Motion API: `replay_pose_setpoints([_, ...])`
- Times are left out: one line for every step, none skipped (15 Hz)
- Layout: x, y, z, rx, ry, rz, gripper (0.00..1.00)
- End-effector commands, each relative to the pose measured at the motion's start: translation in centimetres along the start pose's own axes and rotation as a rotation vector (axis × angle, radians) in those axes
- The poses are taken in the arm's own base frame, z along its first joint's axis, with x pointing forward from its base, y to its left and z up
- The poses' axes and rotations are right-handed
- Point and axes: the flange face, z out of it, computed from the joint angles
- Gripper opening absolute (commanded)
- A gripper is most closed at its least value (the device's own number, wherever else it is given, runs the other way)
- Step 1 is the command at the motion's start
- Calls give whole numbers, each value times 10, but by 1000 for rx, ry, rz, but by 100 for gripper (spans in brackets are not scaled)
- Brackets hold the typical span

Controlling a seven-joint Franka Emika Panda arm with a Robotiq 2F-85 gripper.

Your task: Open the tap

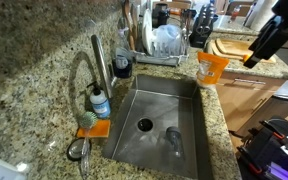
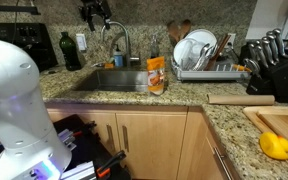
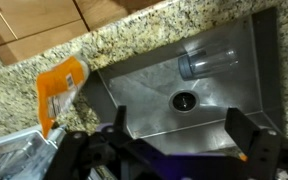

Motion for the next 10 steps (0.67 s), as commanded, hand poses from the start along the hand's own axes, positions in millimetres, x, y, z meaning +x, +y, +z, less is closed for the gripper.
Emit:
replay_pose_setpoints([72, -5, 19, 101, -18, -157, 100])
replay_pose_setpoints([88, -2, 29, 124, -24, -198, 100])
replay_pose_setpoints([102, 2, 45, 151, -44, -235, 100])
replay_pose_setpoints([110, 2, 54, 162, -93, -269, 100])
replay_pose_setpoints([82, -2, 34, 110, -44, -209, 100])
replay_pose_setpoints([92, 0, 45, 123, -62, -214, 100])
replay_pose_setpoints([94, 2, 50, 128, -72, -209, 100])
replay_pose_setpoints([94, 1, 49, 127, -69, -209, 100])
replay_pose_setpoints([96, 10, 63, 117, -95, -179, 100])
replay_pose_setpoints([95, 21, 84, 122, -140, -140, 100])
